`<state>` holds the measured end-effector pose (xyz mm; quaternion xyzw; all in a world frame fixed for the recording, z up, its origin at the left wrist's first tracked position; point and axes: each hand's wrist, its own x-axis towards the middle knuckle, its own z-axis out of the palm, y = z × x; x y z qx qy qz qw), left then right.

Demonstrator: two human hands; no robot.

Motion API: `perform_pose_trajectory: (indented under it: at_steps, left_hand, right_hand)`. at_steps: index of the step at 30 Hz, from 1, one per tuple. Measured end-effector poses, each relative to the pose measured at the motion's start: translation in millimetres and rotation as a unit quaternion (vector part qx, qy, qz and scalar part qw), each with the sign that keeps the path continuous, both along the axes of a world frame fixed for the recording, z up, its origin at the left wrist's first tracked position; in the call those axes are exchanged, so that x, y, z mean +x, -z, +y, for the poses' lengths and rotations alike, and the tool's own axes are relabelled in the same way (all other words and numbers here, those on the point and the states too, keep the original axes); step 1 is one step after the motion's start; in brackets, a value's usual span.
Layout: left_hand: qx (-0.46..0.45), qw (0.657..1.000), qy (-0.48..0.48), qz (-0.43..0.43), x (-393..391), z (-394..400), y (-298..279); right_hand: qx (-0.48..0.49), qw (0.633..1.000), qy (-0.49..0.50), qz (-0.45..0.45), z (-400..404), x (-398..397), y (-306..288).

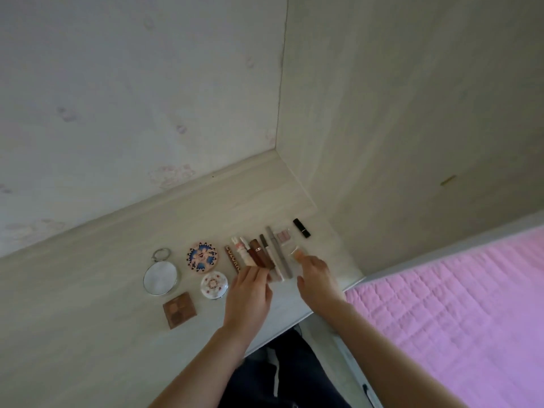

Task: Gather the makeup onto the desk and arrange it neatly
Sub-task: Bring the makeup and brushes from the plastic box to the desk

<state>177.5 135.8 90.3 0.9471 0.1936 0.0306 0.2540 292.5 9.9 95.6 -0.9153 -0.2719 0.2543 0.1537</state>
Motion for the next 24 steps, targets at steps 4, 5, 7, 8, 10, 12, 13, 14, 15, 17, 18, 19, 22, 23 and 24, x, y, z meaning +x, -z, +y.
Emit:
perform_pose_trajectory:
  at_steps: [4,5,7,8,10,12,13,14,15,17,18,19,22,23,24]
  left_hand:
    - [0.033,0.995,0.092,0.006,-13,2,4]
    - [0.044,0.993,0.112,0.003,-17,2,4]
    - [0.063,0.988,0.142,-0.003,-22,2,4]
    - [0.068,0.986,0.154,0.001,-25,2,4]
    - [0.077,0.982,0.174,0.015,-30,-3,4]
    - [0.087,0.978,0.190,0.026,-34,-10,2]
    - [0.090,0.975,0.198,0.035,-35,-14,2]
    - [0.093,0.972,0.209,0.047,-36,-19,2]
    - [0.100,0.968,0.222,0.057,-38,-24,2]
    - [0.115,0.957,0.257,0.065,-40,-35,-2]
    - [0.114,0.953,0.277,0.057,-41,-43,-6]
    - [0.111,0.948,0.297,0.042,-42,-52,-10]
    - [0.118,0.927,0.356,-0.001,-47,-83,-14]
    - [0.118,0.921,0.371,-0.007,-48,-94,-15]
    - [0.116,0.916,0.385,-0.007,-48,-105,-16]
  right_hand:
    - [-0.002,0.999,-0.003,-0.050,-8,-36,5]
    - [-0.001,0.998,0.005,-0.063,-10,-44,6]
    - [-0.004,0.996,0.017,-0.089,-16,-59,6]
    - [-0.008,0.995,0.023,-0.098,-19,-65,5]
    - [-0.025,0.993,0.038,-0.113,-27,-78,4]
    - [-0.040,0.990,0.057,-0.125,-37,-91,2]
    - [-0.043,0.989,0.070,-0.125,-43,-97,1]
    - [-0.041,0.988,0.087,-0.122,-49,-102,-1]
    - [-0.037,0.987,0.106,-0.117,-55,-108,-4]
    - [-0.031,0.983,0.146,-0.108,-68,-121,-8]
    - [-0.030,0.980,0.162,-0.108,-76,-128,-10]
    - [-0.030,0.978,0.176,-0.110,-86,-135,-12]
    - [-0.035,0.968,0.224,-0.111,-119,-159,-12]
    - [-0.040,0.964,0.239,-0.108,-130,-169,-12]
    - [-0.045,0.960,0.254,-0.105,-140,-178,-12]
